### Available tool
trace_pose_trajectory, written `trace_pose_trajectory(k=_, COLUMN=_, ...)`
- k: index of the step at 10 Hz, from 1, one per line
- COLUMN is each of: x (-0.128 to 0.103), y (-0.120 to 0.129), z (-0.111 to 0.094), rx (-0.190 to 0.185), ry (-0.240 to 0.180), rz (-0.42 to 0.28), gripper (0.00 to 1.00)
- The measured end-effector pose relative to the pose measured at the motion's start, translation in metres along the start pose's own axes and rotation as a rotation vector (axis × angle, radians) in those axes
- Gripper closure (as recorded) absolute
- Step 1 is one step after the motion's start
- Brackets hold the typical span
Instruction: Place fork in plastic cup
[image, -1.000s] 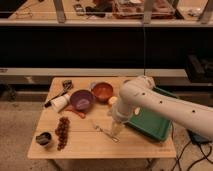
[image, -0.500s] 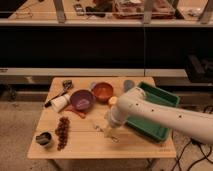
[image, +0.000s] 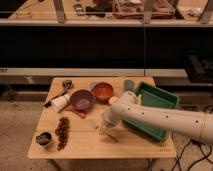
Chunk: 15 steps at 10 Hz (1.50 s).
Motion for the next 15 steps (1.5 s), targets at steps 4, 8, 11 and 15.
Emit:
trace_pose_trajectory(k=4, x=0.005, y=0.004, z=0.019, rx=-0.020, ry=-0.012, rz=0.081, gripper=0.35)
trace_pose_trajectory(k=8, x=-0.007, y=0.008, z=0.026, rx=-0.019, ry=-0.029, rz=0.103, gripper=0.35)
trace_pose_trajectory(k=11, x=-0.018, y=0.011, z=0.030, rx=-0.014, ry=-0.040, rz=0.104, gripper=0.35)
trace_pose_trajectory(k=15, x=-0.030, y=0.010, z=0.034, rx=0.009, ry=-0.059, rz=0.093, gripper=0.35)
